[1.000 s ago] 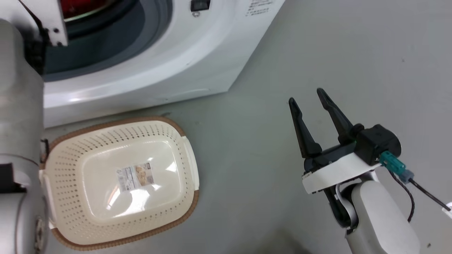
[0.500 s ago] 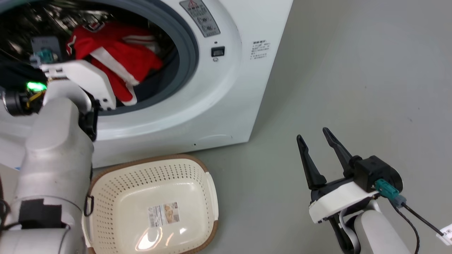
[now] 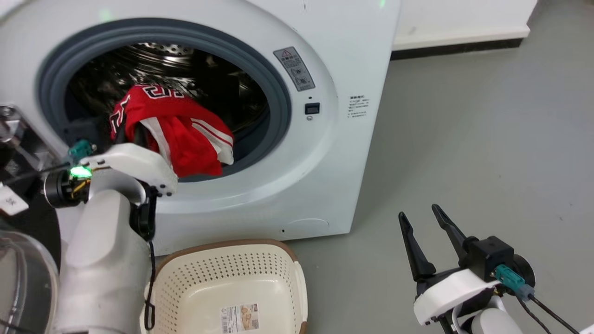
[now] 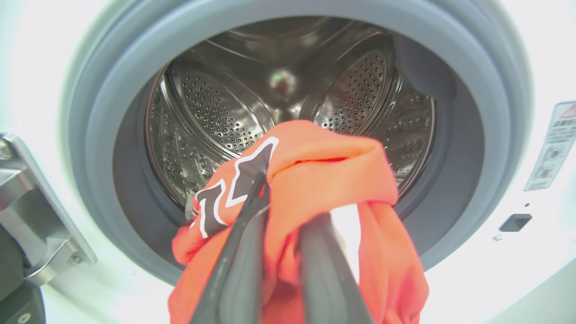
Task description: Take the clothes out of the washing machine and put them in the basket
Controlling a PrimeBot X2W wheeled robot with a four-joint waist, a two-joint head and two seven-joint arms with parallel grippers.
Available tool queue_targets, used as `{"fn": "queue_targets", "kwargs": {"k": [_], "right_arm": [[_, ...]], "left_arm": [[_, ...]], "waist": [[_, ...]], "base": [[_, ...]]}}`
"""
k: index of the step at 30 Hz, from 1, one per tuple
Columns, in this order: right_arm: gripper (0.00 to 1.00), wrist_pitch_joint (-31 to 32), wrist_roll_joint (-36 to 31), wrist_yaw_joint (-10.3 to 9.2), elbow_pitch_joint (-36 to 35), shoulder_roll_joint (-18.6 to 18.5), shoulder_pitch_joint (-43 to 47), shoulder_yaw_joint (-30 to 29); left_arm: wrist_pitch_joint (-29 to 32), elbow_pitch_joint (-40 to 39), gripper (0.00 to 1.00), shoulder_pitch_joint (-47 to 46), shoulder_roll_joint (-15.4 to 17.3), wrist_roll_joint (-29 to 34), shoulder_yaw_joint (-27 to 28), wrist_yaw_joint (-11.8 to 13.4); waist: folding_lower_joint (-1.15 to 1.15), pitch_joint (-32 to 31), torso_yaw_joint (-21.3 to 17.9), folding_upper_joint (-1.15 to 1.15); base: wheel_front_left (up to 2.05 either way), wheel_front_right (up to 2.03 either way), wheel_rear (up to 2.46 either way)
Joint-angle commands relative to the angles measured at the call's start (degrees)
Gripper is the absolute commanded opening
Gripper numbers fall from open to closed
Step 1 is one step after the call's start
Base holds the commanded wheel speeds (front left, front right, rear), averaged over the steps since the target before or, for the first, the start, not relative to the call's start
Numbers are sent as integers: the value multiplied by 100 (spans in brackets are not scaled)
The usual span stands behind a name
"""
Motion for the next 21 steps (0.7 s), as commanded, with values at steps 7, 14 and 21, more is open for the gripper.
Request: {"fn": "queue_targets", "kwargs": {"k": [7,14,21], "right_arm": [[100,159,-53,-4,-192,2,384,-102],[100,295,-35,-4,-360,2,630,-139],[100,381,-72,-4,-516,2,747,-191]], "left_arm": [[-43,-1788,0,1216,-220,155,-47,99],[184,-3775,0,2278,-352,252,-230,274],[718,-5477,0,3334,-450,328,-425,534]], "waist": [[2,-432,374,0],[2,-621,572,0],[2,-633,722,0]], "base": [[0,0,0],[0,0,0],[0,0,0]]}}
